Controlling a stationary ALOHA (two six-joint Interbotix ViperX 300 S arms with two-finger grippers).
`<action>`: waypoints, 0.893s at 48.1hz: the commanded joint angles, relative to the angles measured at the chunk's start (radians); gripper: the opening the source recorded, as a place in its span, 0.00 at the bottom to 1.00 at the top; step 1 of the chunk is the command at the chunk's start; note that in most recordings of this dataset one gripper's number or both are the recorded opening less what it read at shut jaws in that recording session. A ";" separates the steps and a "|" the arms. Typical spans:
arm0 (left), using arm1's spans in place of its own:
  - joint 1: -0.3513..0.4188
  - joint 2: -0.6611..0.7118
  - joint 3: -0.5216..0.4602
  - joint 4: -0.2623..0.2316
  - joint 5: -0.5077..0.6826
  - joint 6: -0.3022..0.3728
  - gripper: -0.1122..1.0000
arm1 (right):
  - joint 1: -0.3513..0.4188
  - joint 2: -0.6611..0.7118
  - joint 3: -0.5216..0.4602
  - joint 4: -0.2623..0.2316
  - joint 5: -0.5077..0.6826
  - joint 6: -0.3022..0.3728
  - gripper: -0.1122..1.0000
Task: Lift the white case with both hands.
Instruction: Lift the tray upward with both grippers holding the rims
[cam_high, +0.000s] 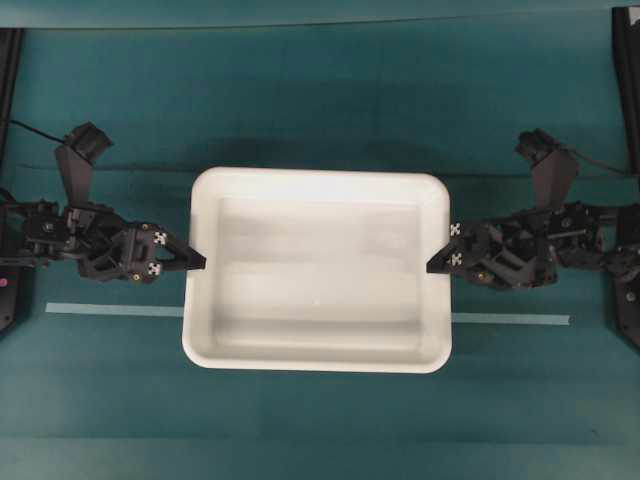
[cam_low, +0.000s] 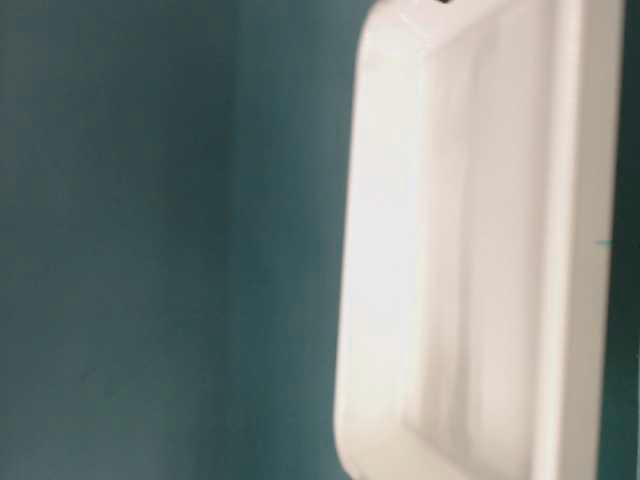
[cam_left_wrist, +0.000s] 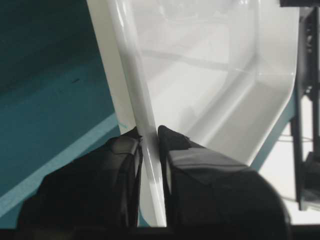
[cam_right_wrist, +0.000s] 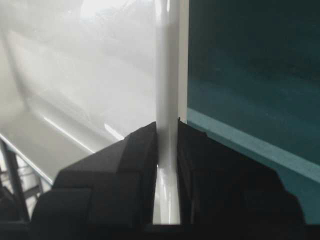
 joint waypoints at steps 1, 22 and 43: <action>-0.003 -0.015 -0.044 0.003 -0.002 0.002 0.18 | -0.006 -0.018 -0.067 -0.003 0.018 -0.009 0.21; 0.003 -0.179 -0.069 0.003 0.147 -0.002 0.18 | -0.011 -0.110 -0.143 -0.003 0.192 -0.011 0.21; 0.003 -0.296 -0.109 0.003 0.210 -0.074 0.18 | -0.014 -0.239 -0.167 -0.003 0.242 -0.002 0.21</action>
